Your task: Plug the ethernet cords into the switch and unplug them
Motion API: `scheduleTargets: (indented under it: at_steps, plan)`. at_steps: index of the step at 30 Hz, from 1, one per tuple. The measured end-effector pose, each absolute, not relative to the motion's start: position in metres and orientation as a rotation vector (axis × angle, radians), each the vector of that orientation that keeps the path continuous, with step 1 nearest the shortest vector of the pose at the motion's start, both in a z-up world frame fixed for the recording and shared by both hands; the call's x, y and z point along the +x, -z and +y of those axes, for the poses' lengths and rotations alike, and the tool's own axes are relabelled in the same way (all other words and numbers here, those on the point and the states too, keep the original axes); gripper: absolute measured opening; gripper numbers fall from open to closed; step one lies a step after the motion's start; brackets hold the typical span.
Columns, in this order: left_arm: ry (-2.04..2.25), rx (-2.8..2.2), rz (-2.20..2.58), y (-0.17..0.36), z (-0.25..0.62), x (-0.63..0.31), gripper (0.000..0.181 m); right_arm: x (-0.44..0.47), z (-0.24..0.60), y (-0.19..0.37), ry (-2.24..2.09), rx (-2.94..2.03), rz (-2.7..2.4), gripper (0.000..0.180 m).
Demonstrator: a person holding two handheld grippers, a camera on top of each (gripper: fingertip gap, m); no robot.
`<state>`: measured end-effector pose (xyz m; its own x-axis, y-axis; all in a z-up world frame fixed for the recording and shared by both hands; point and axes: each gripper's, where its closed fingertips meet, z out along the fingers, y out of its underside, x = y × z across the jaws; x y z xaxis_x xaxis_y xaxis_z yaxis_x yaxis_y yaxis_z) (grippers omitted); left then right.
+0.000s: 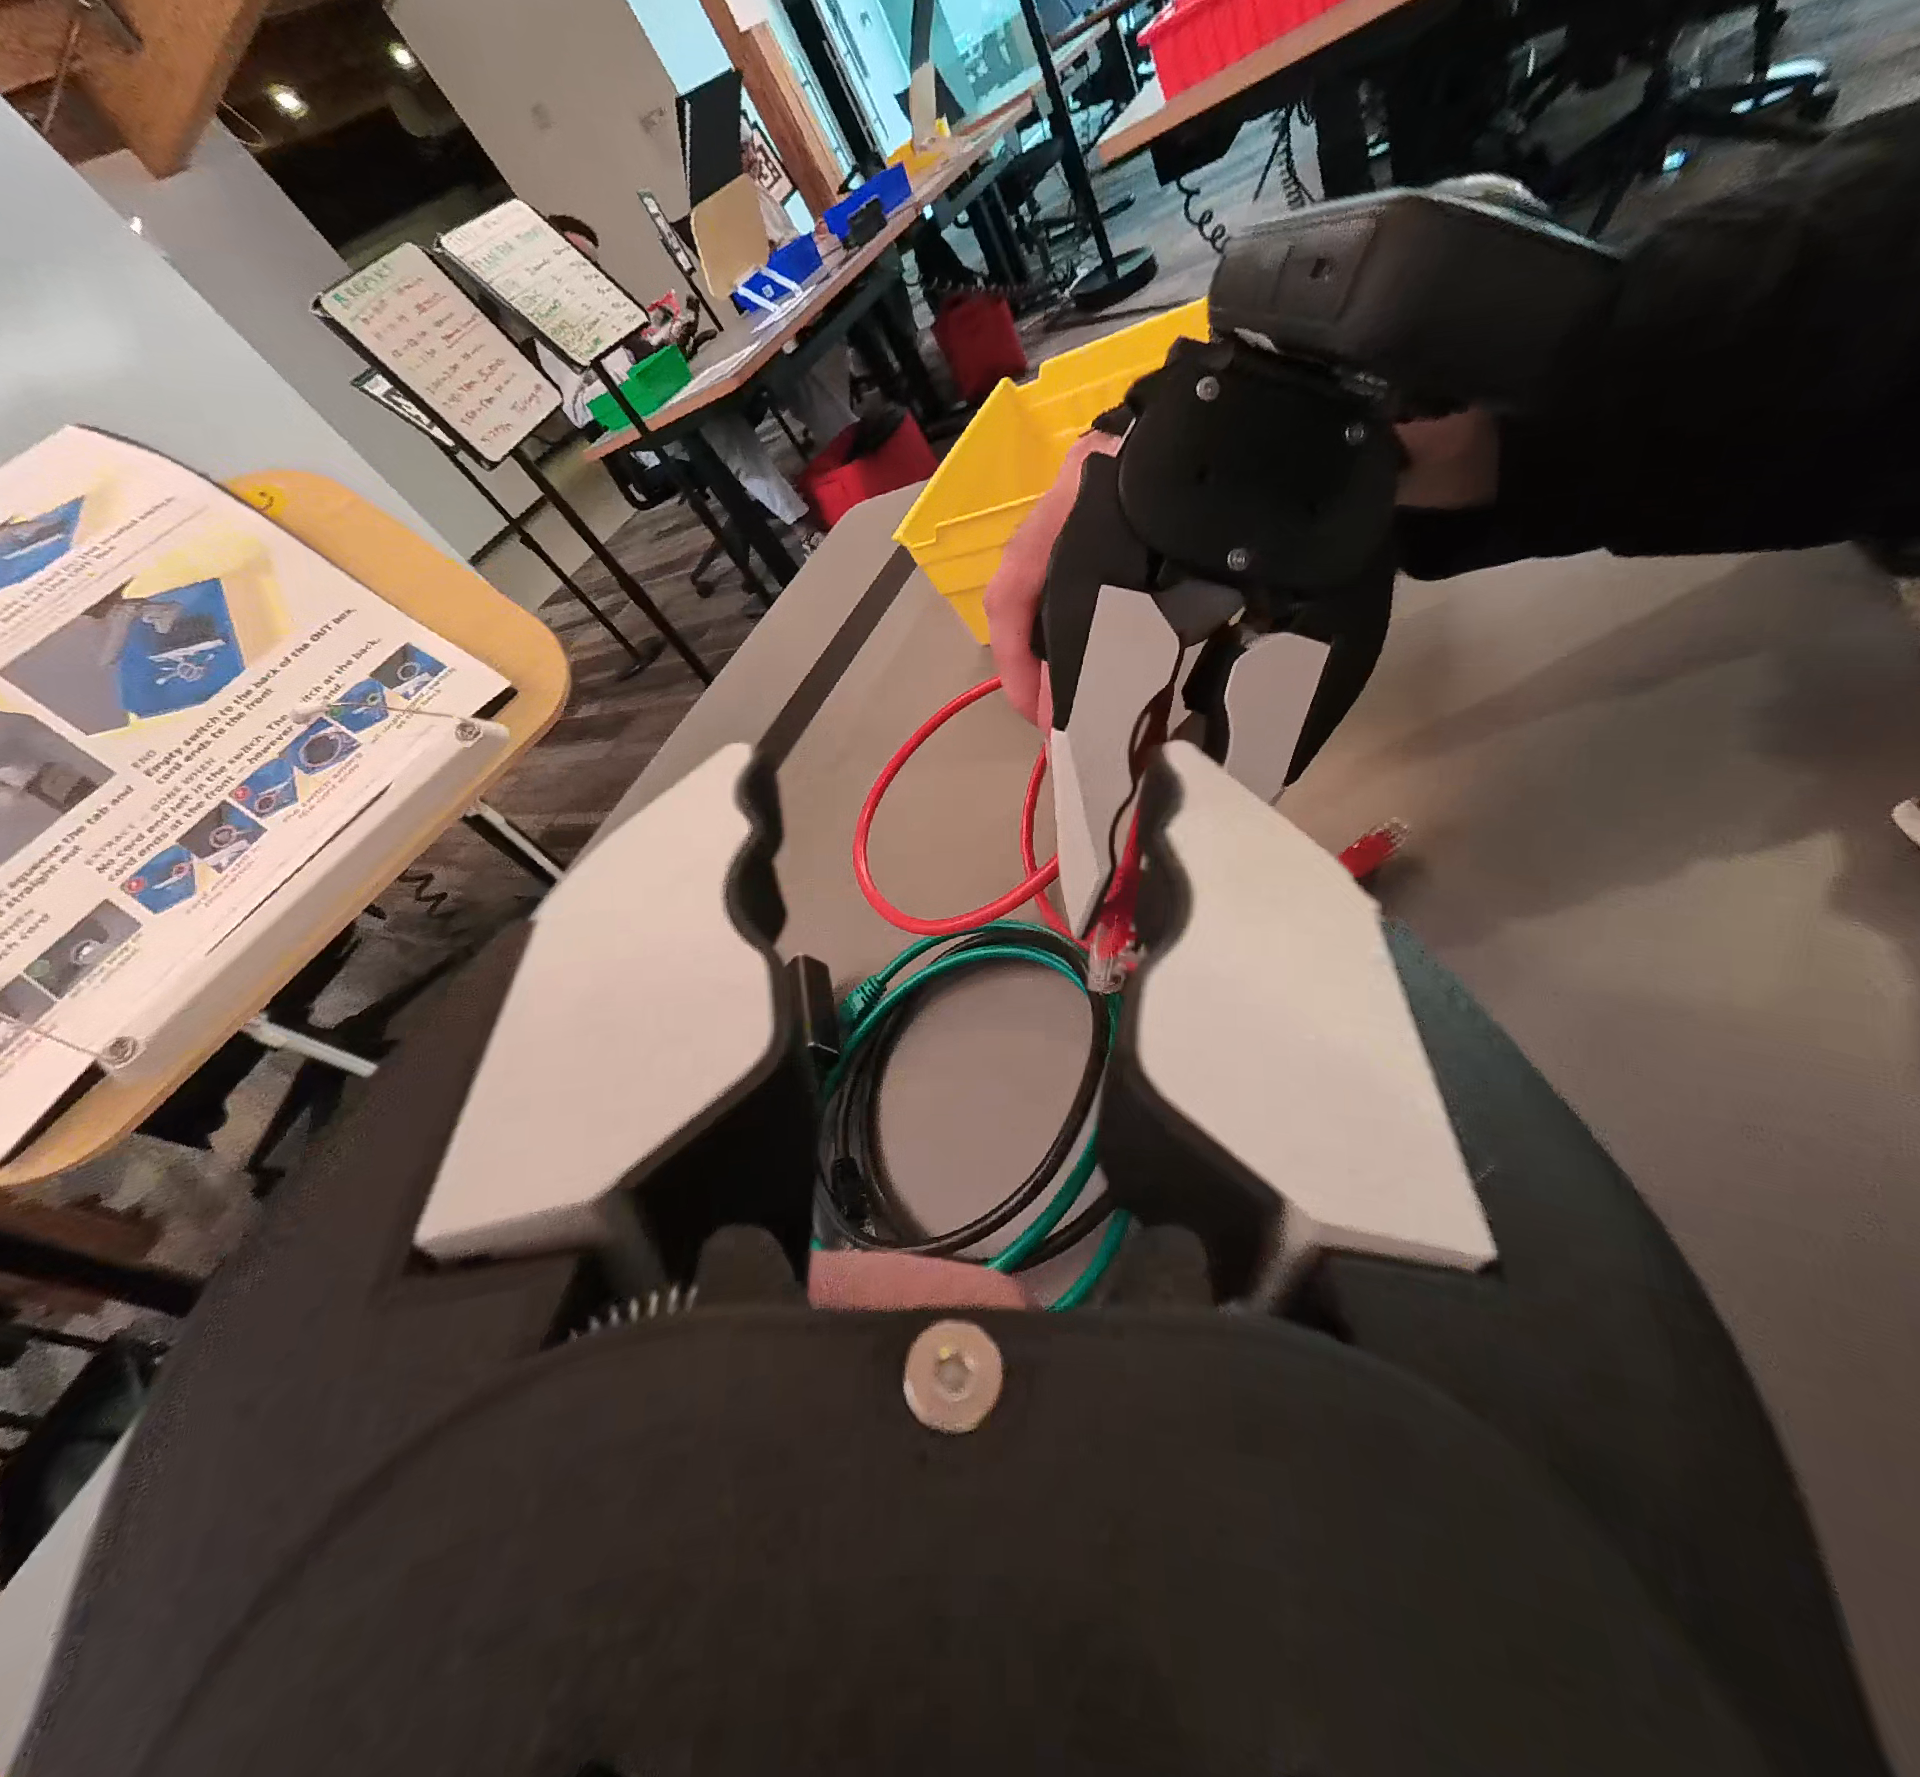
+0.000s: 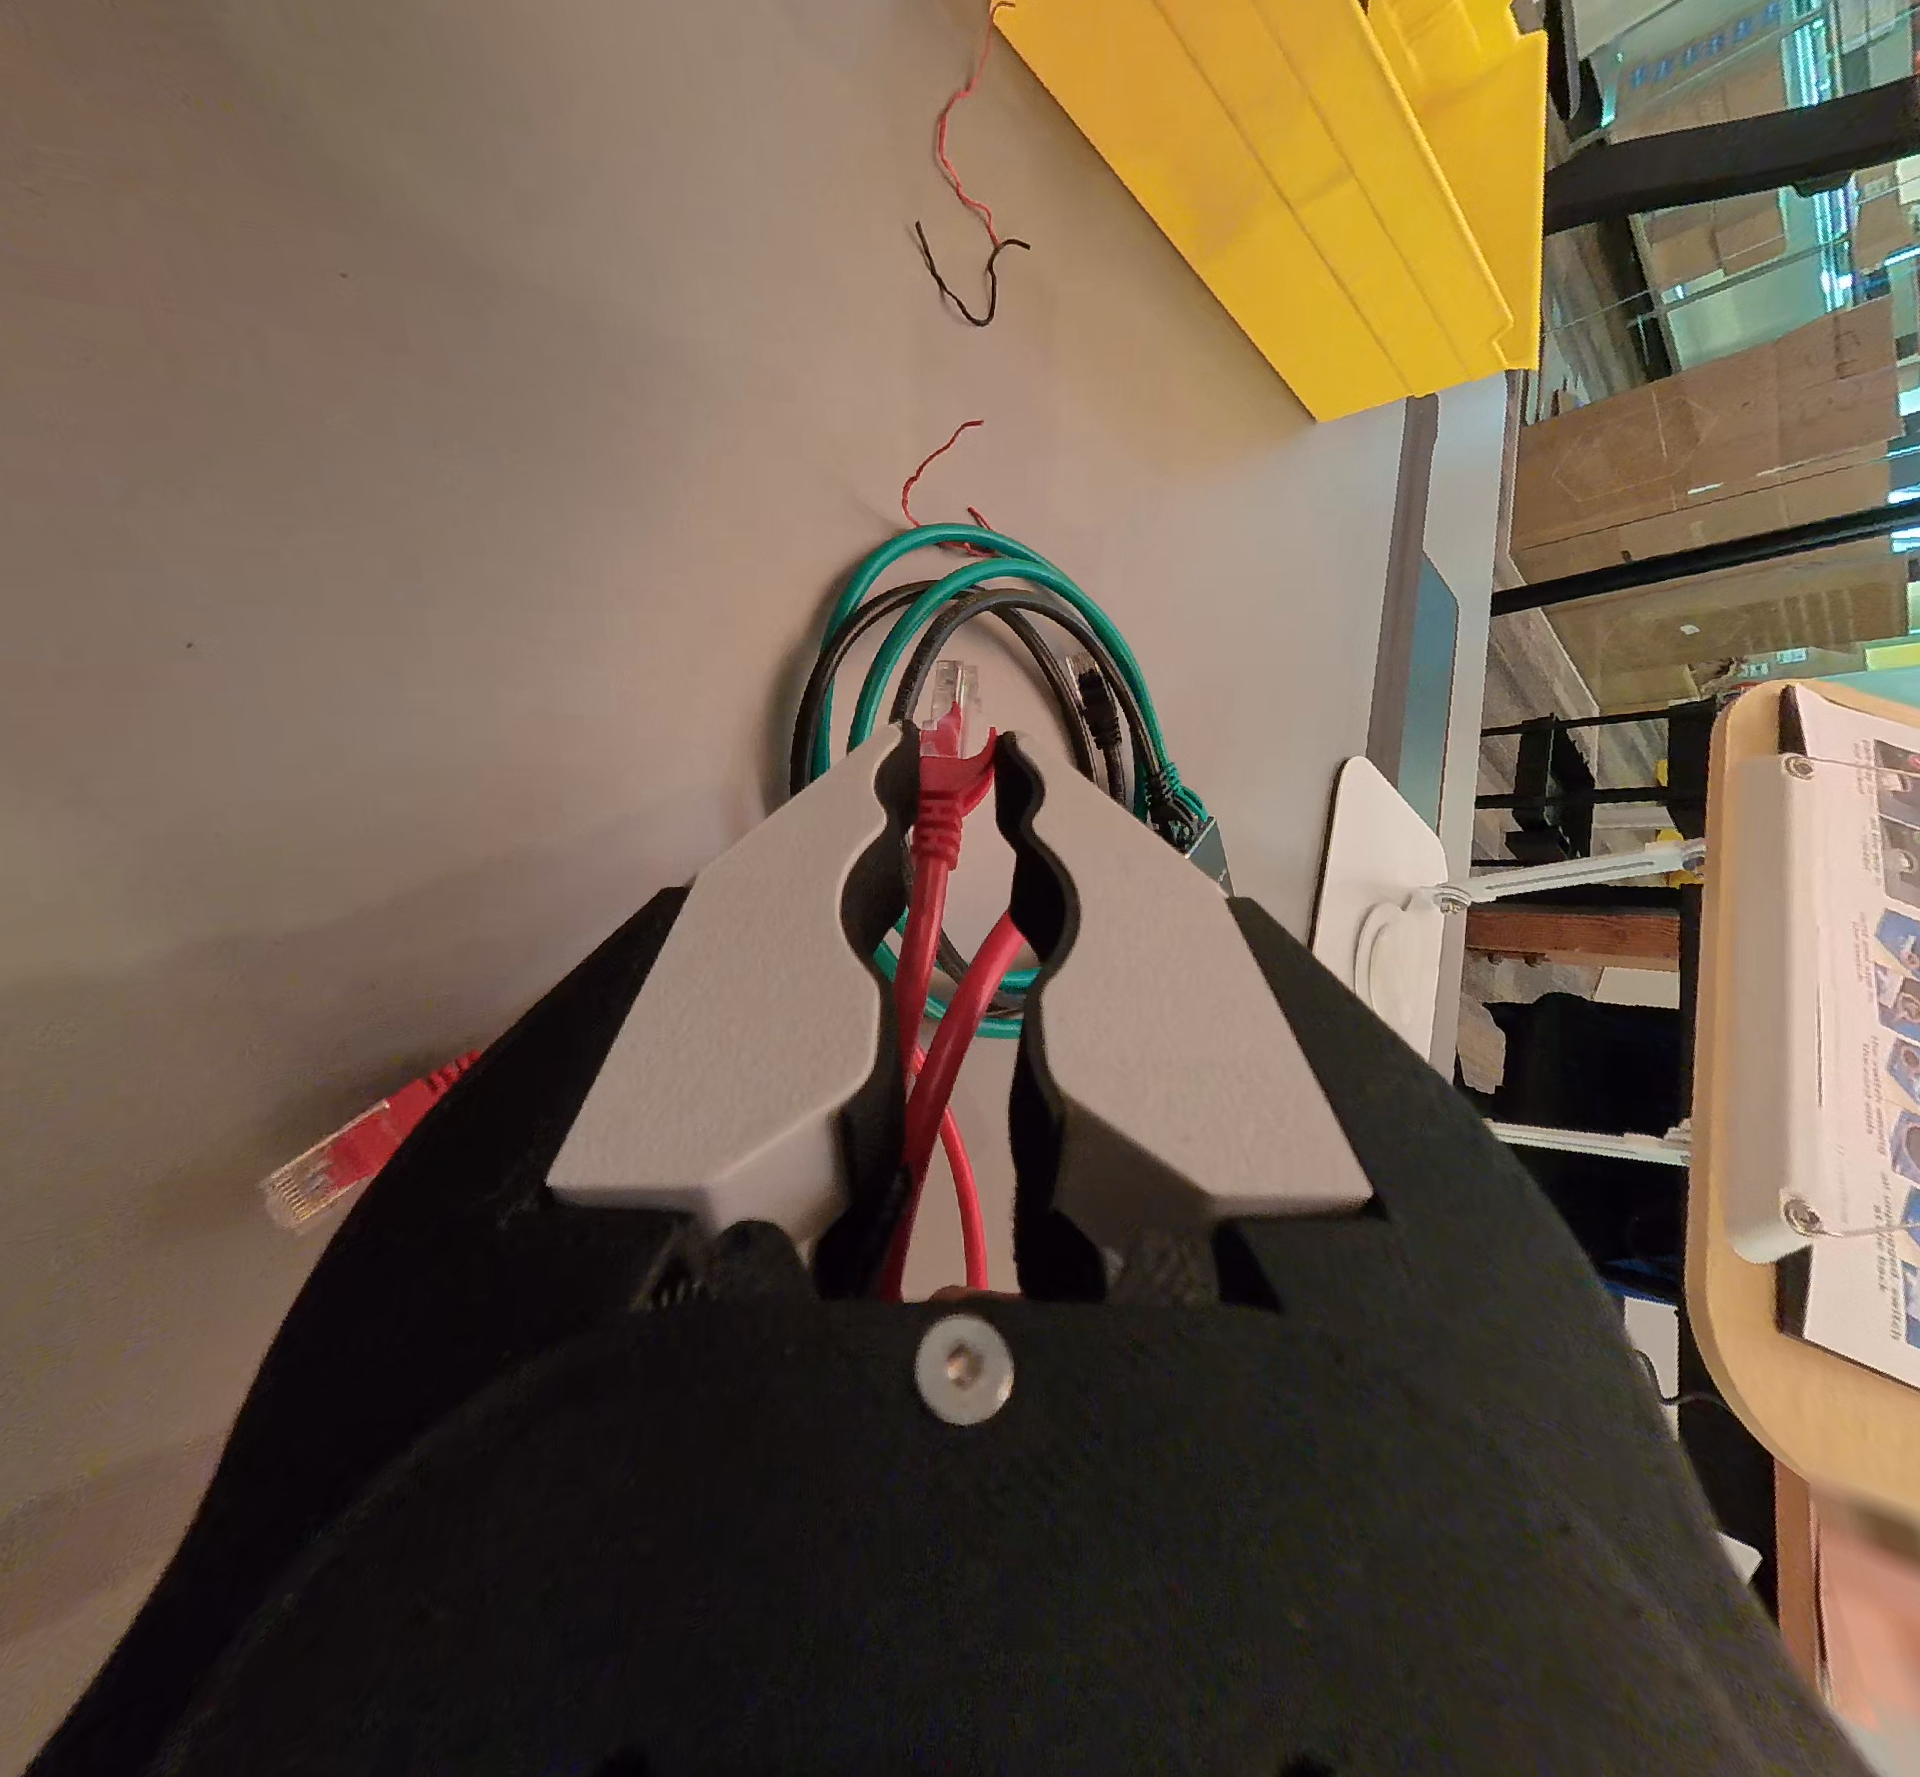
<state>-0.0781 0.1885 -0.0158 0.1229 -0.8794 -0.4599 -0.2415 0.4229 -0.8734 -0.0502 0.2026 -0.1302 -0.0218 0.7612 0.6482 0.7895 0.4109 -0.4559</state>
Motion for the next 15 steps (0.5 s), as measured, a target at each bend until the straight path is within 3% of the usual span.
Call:
scheduleTargets:
  at_steps: [3, 7, 8, 9, 10, 15]
  plan:
    - [0.607, -1.118, 1.4, 0.02, 0.191, -0.074, 0.101, -0.05, 0.203, 0.129, 0.04, -1.346, -1.77, 0.012]
    - [0.571, -1.137, 1.367, 0.019, 0.196, -0.071, 0.121, -0.05, 0.203, 0.129, 0.039, -1.345, -1.772, 0.012]
    - [0.556, -1.109, 1.369, 0.017, 0.194, -0.071, 0.1, -0.05, 0.202, 0.129, 0.039, -1.345, -1.772, 0.012]
    - [0.525, -1.074, 1.357, 0.013, 0.194, -0.073, 0.061, -0.05, 0.202, 0.13, 0.038, -1.345, -1.772, 0.012]
    - [0.502, -1.05, 1.375, 0.013, 0.192, -0.074, 0.009, -0.05, 0.202, 0.129, 0.039, -1.344, -1.772, 0.012]
    - [0.446, -0.989, 1.415, 0.008, 0.183, -0.072, 0.0, -0.049, 0.203, 0.129, 0.041, -1.345, -1.77, 0.012]
